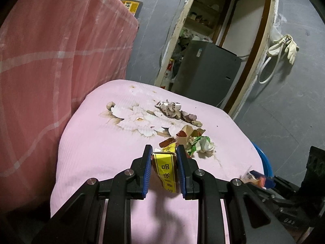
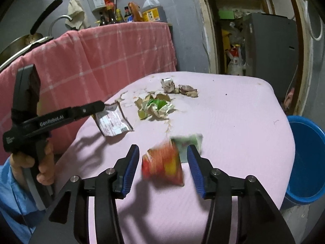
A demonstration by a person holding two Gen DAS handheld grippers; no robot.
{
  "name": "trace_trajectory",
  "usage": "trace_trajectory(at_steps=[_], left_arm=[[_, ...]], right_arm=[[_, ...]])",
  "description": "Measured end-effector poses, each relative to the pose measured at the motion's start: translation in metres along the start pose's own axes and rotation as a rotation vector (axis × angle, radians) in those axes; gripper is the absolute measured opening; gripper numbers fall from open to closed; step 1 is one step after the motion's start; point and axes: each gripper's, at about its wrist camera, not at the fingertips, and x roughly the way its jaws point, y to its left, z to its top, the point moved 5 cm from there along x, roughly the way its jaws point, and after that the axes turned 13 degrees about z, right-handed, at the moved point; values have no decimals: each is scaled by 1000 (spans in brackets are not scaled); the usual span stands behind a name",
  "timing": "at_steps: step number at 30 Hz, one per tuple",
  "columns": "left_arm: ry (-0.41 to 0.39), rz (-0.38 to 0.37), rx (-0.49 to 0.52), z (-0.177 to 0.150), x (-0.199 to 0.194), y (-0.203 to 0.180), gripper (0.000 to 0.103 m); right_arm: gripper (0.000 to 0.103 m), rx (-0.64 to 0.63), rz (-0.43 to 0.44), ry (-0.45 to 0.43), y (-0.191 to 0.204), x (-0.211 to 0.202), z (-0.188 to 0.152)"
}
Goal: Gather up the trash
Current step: 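Open the right tool to drop the red wrapper and grasp green scraps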
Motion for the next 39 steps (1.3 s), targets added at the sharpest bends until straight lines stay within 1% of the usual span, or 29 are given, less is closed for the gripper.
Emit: trace_trajectory(at_steps=[2, 4, 6, 7, 11, 14, 18, 19, 20, 24, 25, 30, 33, 39], left_arm=[[4, -1, -4, 0, 0, 0, 20], [4, -2, -4, 0, 0, 0, 20], [4, -2, -4, 0, 0, 0, 20], [4, -2, -5, 0, 0, 0, 20], [9, -5, -3, -1, 0, -1, 20], [9, -8, -2, -2, 1, -2, 20], [-1, -4, -9, 0, 0, 0, 20], [-4, -1, -11, 0, -1, 2, 20], [-6, 2, -15, 1, -1, 3, 20], [-18, 18, -22, 3, -2, 10, 20], [-19, 22, -27, 4, -1, 12, 20], [-20, 43, -49, 7, 1, 24, 20], [-20, 48, -58, 9, 2, 29, 20], [-15, 46, -70, 8, 1, 31, 20]], right_arm=[[49, -5, 8, -20, 1, -4, 3], [48, -11, 8, -17, 3, -3, 5], [37, -17, -9, 1, 3, 1, 4], [25, -17, -11, 9, 3, 2, 2], [20, -6, -21, 5, 2, -3, -4], [20, -1, -25, -26, 1, -12, -2], [22, -11, -30, -37, -1, -9, 10], [26, -18, -27, -30, -1, -4, 15], [32, -22, -20, -16, -2, 2, 18], [41, -58, -10, 28, -1, 24, 28], [45, -71, -12, 35, 0, 29, 32], [46, -108, 2, 42, 2, 48, 51], [46, -124, 13, 62, 2, 62, 60], [46, -148, 23, 108, 7, 82, 60]])
